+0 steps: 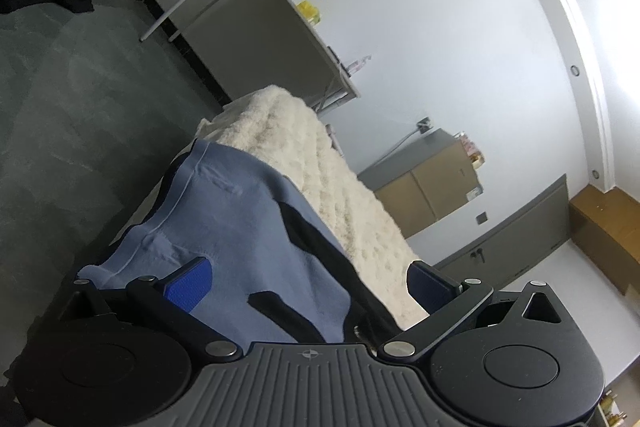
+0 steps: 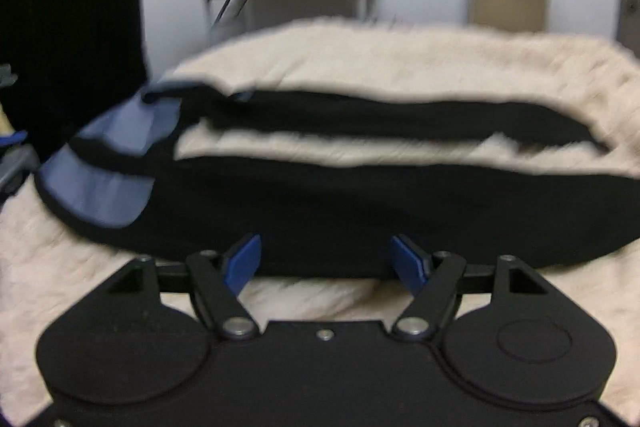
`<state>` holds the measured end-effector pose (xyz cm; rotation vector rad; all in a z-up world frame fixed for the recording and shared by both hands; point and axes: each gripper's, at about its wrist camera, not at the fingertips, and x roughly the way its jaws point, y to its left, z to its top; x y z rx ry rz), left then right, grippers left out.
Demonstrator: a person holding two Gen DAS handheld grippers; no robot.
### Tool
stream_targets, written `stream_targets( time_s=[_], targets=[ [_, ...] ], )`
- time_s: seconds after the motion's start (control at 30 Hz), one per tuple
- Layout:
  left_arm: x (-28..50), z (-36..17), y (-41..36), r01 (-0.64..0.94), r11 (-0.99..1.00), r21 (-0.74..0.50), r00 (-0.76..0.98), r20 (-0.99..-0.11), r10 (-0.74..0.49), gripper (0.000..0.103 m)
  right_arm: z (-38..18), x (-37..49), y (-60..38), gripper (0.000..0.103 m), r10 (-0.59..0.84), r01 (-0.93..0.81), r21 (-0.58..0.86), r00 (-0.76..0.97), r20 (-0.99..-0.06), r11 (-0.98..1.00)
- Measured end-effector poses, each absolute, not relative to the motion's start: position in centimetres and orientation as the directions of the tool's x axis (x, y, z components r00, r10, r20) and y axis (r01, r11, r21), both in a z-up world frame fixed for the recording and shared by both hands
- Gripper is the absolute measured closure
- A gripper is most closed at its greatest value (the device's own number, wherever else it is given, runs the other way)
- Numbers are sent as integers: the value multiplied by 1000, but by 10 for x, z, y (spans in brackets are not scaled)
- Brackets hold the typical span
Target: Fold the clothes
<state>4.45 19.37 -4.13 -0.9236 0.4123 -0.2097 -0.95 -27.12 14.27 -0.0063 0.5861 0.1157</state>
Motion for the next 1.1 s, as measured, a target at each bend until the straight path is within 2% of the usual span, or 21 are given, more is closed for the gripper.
stream_targets(
  time_s=[0.1,0.17,0.2,0.3,0.37,0.4,0.47,0.67,0.7,0.77,0.8,0.83,0.93,1.1],
  targets=[
    [48,-42,191,-19,597,-802,894,-281,-349,0,155,3,-312,31,35,31,125,867,-496,992],
    [51,-42,188,-27,613,-790,888,-301,-349,0,170,35,-349,19,6,105,212,884,-468,972],
    [52,-41,187,-29,621,-783,887,-306,-344,0,175,59,-371,15,-20,171,262,869,-494,950],
    [51,-40,183,-36,641,-766,889,-318,-330,0,177,123,-440,16,-69,344,425,838,-542,838],
    [49,-39,181,-41,655,-755,890,-325,-319,0,171,167,-469,17,-86,437,447,783,-616,781],
    [48,-39,181,-42,655,-754,891,-325,-317,0,164,183,-478,22,-95,478,441,752,-652,760],
    [48,-40,182,-58,654,-754,896,-329,-299,0,142,199,-498,25,-112,542,465,727,-678,700],
    [56,-45,184,-80,651,-755,881,-359,-308,0,97,222,-532,26,-75,564,630,774,-629,534],
    [57,-45,183,-79,654,-752,878,-364,-312,0,95,223,-534,29,-74,562,653,784,-616,508],
    [60,-46,180,-75,667,-741,872,-373,-316,0,92,223,-538,55,-65,550,692,802,-594,467],
    [61,-45,179,-73,674,-735,871,-376,-316,0,90,223,-541,95,-59,540,709,812,-581,453],
    [62,-45,177,-71,680,-730,870,-379,-316,0,92,222,-543,100,-55,515,721,829,-557,463],
    [67,-48,176,-69,684,-726,863,-387,-324,0,115,221,-546,100,-43,389,731,895,-443,560],
    [73,-51,173,-59,686,-726,849,-397,-348,0,182,201,-553,100,-73,154,715,987,-142,682]
  ],
)
